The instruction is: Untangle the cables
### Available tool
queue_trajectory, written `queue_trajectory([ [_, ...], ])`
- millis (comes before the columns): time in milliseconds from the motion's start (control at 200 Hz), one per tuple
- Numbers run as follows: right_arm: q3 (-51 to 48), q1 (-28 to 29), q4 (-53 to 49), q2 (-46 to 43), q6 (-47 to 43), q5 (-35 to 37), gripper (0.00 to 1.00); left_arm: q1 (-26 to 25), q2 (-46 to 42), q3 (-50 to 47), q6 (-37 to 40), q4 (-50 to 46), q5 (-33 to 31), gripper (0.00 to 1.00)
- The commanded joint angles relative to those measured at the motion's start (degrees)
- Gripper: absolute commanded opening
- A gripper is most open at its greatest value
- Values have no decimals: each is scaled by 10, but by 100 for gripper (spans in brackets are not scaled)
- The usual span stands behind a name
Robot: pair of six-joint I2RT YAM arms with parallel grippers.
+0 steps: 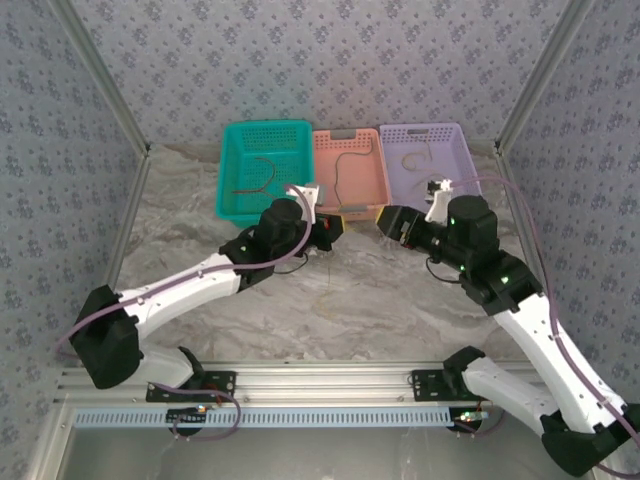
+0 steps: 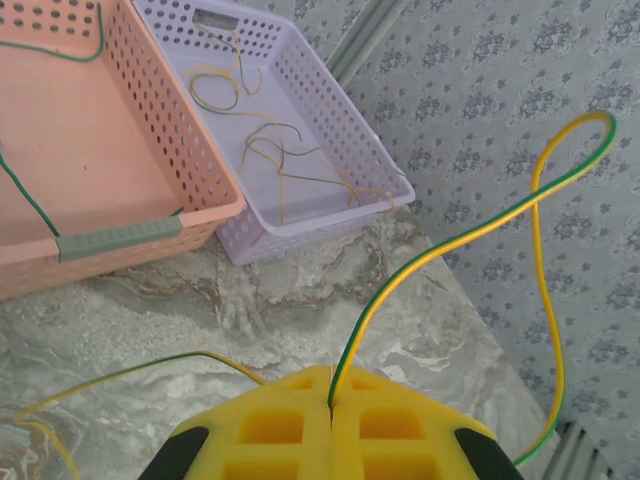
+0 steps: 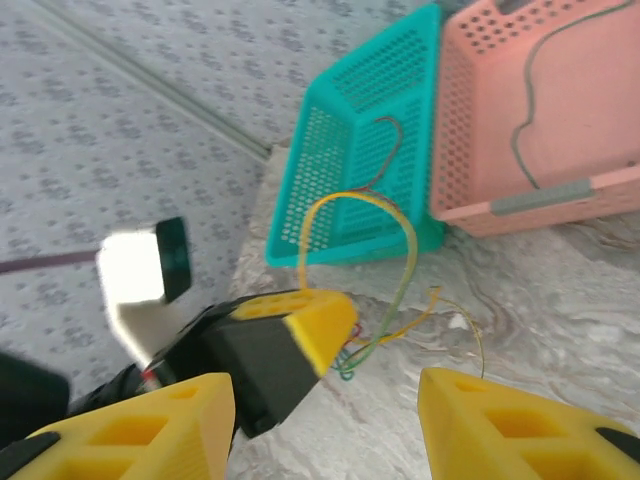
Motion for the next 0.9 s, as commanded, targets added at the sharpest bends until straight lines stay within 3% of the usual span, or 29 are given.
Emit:
queue_trajectory([
  [0, -28, 26, 71, 28, -8, 1, 52, 6, -19, 24, -14, -19, 37, 0],
  [225, -9, 51, 73, 95, 9, 29, 41, 8, -30, 28, -13, -32, 35, 0],
  [510, -32, 74, 66, 84, 28, 88, 48, 9, -32, 34, -9, -43, 29, 0],
  [750, -73, 90, 65, 15, 39, 149, 58, 11, -35, 40, -6, -52, 31, 0],
  [894, -77, 83, 115, 58, 35, 120, 50, 11, -34, 45, -5, -55, 33, 0],
])
